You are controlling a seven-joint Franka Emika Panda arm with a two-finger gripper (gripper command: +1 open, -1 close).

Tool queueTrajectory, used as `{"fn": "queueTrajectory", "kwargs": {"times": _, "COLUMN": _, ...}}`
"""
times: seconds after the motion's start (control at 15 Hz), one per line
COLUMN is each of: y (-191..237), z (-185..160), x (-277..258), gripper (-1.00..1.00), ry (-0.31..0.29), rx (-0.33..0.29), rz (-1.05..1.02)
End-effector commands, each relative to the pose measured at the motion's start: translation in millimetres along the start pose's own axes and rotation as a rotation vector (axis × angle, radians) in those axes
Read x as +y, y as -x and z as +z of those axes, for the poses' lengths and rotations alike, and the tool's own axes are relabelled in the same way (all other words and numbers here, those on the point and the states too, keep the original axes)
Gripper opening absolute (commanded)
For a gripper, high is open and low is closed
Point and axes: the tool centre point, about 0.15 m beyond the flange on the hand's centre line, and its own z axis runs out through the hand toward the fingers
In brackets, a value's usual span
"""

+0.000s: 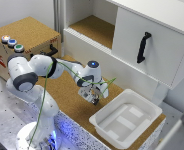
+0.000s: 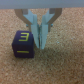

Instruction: Push the purple block towards the left

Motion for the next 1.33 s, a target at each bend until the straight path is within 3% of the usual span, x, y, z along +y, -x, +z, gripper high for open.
{"fn": "queueTrajectory", "kwargs": {"times": 0.0, "y": -21.8, "z": 25.3, "x": 5.2, "gripper": -1.0, "ry": 0.05, "rx": -0.058, "rz": 0.031}}
{"fn": "queueTrajectory", "kwargs": {"times": 1.27, "y": -13.8, "z": 9.6, "x": -93.2, "gripper": -1.0, "ry": -0.004, "rx": -0.12, "rz": -0.075}}
